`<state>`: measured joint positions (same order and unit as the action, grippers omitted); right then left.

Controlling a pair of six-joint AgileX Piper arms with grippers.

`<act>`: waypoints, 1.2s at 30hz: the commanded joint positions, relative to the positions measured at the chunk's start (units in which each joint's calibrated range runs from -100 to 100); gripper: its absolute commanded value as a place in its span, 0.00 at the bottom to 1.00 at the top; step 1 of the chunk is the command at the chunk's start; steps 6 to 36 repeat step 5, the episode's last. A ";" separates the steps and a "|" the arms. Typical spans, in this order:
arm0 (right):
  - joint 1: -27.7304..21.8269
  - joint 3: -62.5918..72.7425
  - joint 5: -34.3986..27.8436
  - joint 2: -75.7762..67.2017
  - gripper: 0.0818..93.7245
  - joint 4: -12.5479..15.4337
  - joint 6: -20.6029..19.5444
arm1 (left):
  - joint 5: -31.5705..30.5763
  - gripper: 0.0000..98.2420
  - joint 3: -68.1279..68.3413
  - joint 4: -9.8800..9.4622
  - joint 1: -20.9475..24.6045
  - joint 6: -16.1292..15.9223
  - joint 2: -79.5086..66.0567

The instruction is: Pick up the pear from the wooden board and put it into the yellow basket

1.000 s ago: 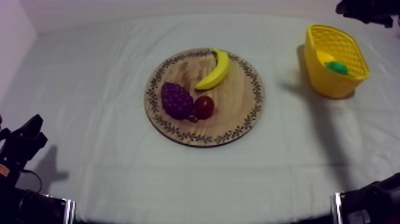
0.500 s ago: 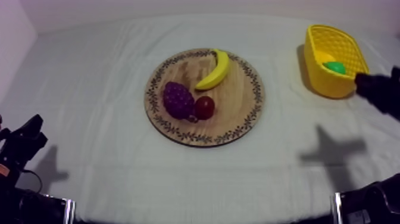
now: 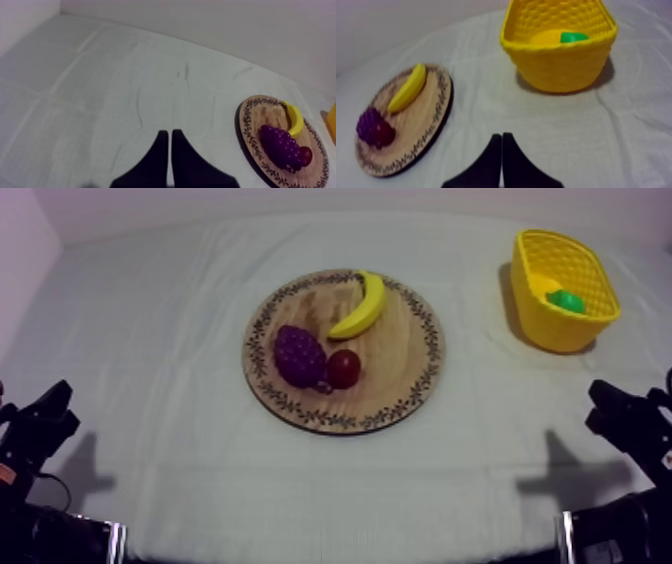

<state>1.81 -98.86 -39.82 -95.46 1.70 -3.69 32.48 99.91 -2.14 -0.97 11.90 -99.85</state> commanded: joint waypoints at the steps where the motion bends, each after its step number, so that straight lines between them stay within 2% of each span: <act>1: -0.07 -0.41 2.05 -0.05 0.00 -0.18 3.28 | 0.02 0.00 -0.02 0.01 -0.01 0.00 0.02; 5: -0.17 -0.79 2.69 -0.17 0.00 -0.35 10.98 | 0.02 0.00 -0.02 0.01 -0.01 0.00 0.02; 36: -0.17 -0.79 2.69 -0.17 0.00 -0.35 10.98 | 0.02 0.00 -0.02 0.01 -0.01 0.00 0.02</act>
